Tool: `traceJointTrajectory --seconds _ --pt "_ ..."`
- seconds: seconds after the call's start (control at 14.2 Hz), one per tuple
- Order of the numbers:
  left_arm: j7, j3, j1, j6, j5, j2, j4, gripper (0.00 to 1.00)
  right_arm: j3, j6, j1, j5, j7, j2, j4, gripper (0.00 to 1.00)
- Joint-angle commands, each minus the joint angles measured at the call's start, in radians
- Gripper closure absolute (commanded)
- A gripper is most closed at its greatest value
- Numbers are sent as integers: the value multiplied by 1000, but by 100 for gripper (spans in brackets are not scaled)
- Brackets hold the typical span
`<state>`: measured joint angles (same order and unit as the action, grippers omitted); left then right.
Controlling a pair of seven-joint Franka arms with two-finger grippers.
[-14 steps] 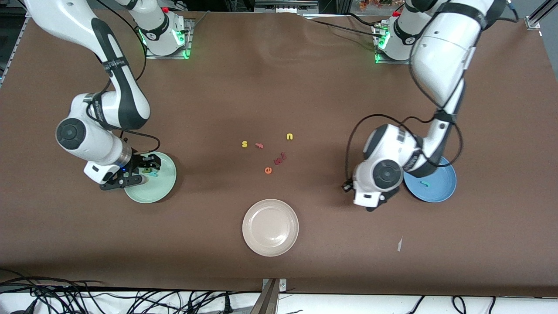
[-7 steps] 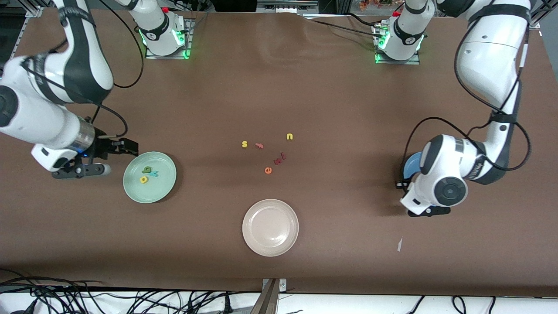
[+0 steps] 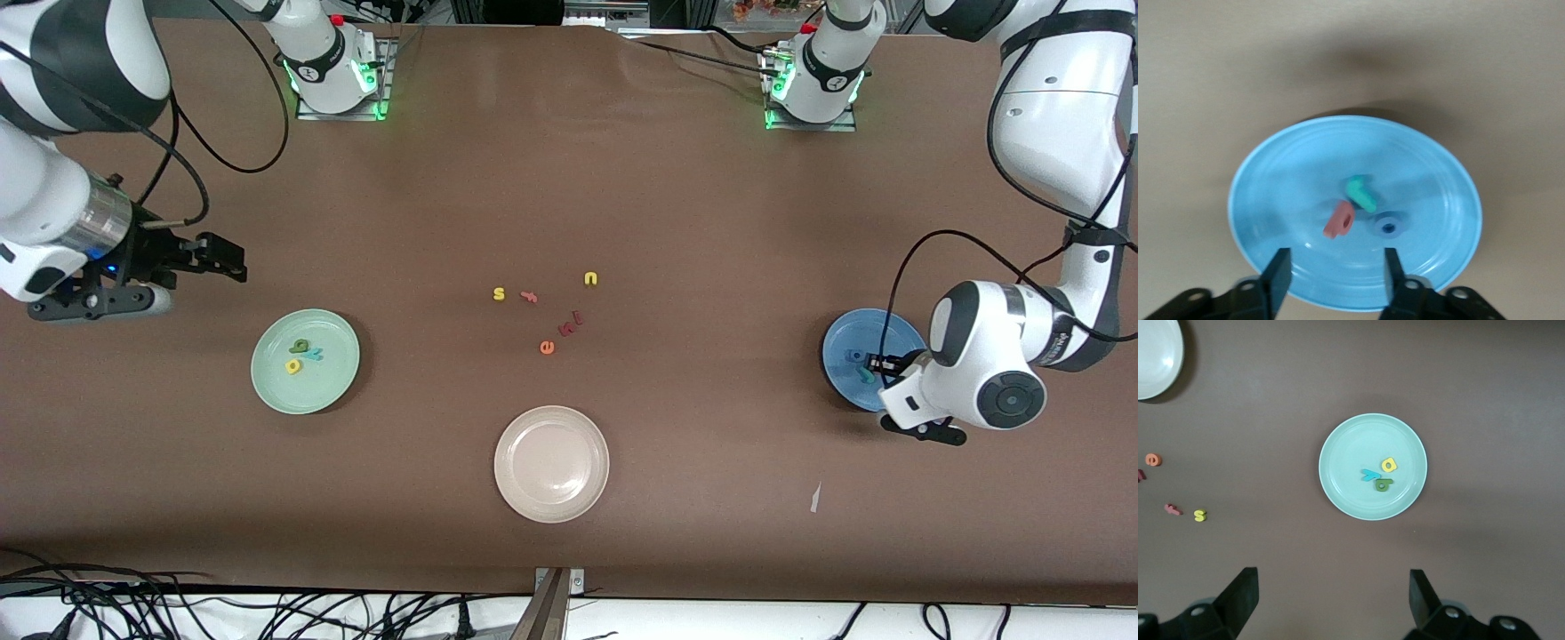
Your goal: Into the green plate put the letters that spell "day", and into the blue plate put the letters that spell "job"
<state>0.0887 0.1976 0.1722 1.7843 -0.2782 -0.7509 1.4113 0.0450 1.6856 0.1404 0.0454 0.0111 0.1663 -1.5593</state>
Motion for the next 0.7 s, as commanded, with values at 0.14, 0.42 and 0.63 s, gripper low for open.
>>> traceJointTrajectory --seconds 0.14,0.42,0.63 --pt "5 11 42 -55 14 93 2 0 1 -87 -4 -1 -10 -13 73 0" --pt "-32 14 91 -152 57 183 3 0 1 -83 -4 -2 -10 -8 74 0" --pt "-9 13 196 -140 232 309 84 0 1 -81 -4 -7 -8 -8 76 0"
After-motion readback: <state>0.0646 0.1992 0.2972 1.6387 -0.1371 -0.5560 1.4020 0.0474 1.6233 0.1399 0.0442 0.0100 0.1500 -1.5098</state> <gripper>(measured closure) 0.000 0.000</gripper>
